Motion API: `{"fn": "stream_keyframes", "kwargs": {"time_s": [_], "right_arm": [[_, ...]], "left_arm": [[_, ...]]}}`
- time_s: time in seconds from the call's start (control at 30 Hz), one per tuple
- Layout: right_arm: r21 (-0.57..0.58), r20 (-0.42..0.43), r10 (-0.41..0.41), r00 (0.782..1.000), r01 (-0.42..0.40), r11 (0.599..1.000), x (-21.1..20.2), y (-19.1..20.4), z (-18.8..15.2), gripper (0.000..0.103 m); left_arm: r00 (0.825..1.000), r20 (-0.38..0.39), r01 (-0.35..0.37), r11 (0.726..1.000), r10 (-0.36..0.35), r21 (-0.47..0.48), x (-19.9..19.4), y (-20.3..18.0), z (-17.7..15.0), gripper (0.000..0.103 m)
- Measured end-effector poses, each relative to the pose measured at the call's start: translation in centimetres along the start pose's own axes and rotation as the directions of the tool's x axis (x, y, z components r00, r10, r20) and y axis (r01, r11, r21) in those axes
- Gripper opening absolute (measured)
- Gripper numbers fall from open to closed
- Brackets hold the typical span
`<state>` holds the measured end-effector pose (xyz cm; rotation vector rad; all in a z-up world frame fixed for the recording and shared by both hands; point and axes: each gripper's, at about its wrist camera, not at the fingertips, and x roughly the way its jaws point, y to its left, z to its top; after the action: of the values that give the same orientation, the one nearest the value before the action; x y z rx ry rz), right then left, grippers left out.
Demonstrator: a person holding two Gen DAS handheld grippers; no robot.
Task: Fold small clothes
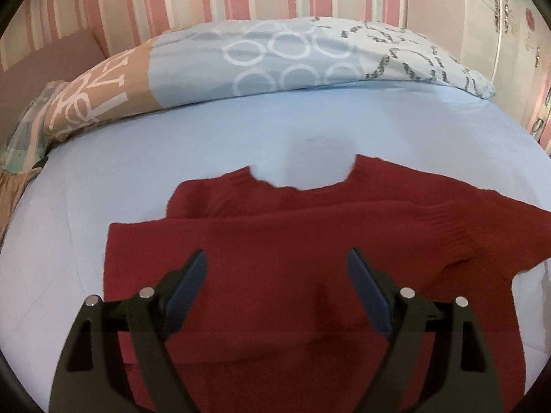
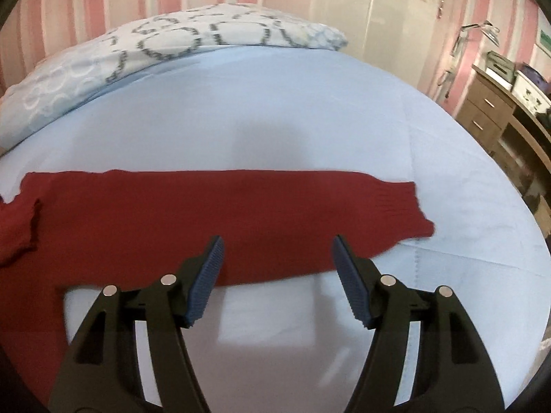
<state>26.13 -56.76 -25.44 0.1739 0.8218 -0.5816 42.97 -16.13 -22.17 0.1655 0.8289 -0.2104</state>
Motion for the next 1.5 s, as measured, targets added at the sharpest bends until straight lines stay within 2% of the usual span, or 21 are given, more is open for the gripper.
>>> {"fn": "stream_keyframes", "kwargs": {"time_s": [0.23, 0.4, 0.53, 0.63, 0.7, 0.8, 0.83, 0.87, 0.93, 1.07, 1.17, 1.23, 1.33, 1.43, 1.5], "right_arm": [[0.027, -0.037, -0.061, 0.997, 0.062, 0.998, 2.9, -4.6, 0.2, 0.066], [0.070, -0.069, -0.054, 0.996, 0.059, 0.996, 4.5, -7.0, 0.6, 0.066], [0.090, -0.105, -0.031, 0.994, 0.041, 0.995, 5.7, -7.2, 0.8, 0.075], [0.087, -0.105, -0.035, 0.994, 0.044, 0.995, 5.8, -6.7, 0.9, 0.075], [0.094, -0.105, -0.019, 0.994, 0.028, 0.995, 5.9, -6.6, 0.9, 0.067], [0.078, -0.098, -0.021, 0.995, 0.029, 0.997, 5.7, -6.2, 1.1, 0.033], [0.074, -0.092, -0.023, 0.995, 0.030, 0.997, 5.6, -6.0, 1.3, 0.027], [0.069, -0.081, -0.022, 0.996, 0.028, 0.997, 5.3, -5.7, 1.4, 0.017], [0.058, -0.051, -0.027, 0.998, 0.030, 0.998, 4.6, -5.0, 1.6, 0.012], [0.008, 0.033, 0.015, 0.999, -0.015, 1.000, 1.7, -1.7, 2.5, 0.011], [-0.039, 0.069, 0.089, 0.994, -0.086, 0.996, -0.2, 2.0, 3.1, 0.010], [-0.083, 0.084, 0.168, 0.982, -0.161, 0.984, -1.6, 5.6, 3.5, 0.010], [-0.145, 0.078, 0.306, 0.949, -0.292, 0.945, -3.3, 11.8, 3.9, 0.010], [-0.218, 0.069, 0.399, 0.915, -0.376, 0.901, -4.8, 17.8, 3.8, 0.010], [-0.253, 0.034, 0.477, 0.878, -0.454, 0.854, -5.6, 21.9, 3.3, 0.010]], "left_arm": [[1.000, -0.015, -0.002, 1.000, 0.002, 0.030, 0.2, -1.9, -0.6, 0.084], [0.999, -0.033, -0.007, 1.000, 0.008, 0.022, 0.3, -1.7, -0.7, 0.084], [0.999, -0.029, -0.020, 1.000, 0.021, 0.021, 0.0, -1.7, -0.5, 0.084], [0.999, -0.022, -0.026, 0.999, 0.026, 0.025, -0.5, -1.8, -0.4, 0.084], [1.000, -0.019, -0.023, 0.999, 0.024, 0.022, -0.7, -1.7, -0.4, 0.084], [1.000, -0.024, -0.014, 1.000, 0.014, 0.008, -0.7, -1.6, -0.5, 0.084], [1.000, -0.025, -0.011, 1.000, 0.011, 0.007, -0.8, -1.6, -0.5, 0.084], [1.000, -0.026, -0.008, 1.000, 0.009, 0.007, -0.8, -1.6, -0.5, 0.084], [1.000, -0.026, -0.005, 1.000, 0.006, 0.009, -0.8, -1.7, -0.6, 0.084], [1.000, -0.023, 0.000, 1.000, 0.000, 0.003, -0.8, -1.4, -0.7, 0.084], [1.000, -0.027, -0.003, 1.000, 0.003, 0.000, -0.7, -0.9, -0.8, 0.084], [1.000, -0.029, -0.005, 1.000, 0.004, -0.005, -0.7, -0.4, -1.0, 0.084], [1.000, -0.031, -0.005, 1.000, 0.005, -0.014, -0.8, 0.5, -1.2, 0.084], [0.999, -0.030, -0.020, 1.000, 0.020, -0.013, -0.9, 1.5, -1.4, 0.084], [0.999, -0.030, -0.028, 0.999, 0.027, -0.020, -1.1, 2.4, -1.5, 0.084]]}}
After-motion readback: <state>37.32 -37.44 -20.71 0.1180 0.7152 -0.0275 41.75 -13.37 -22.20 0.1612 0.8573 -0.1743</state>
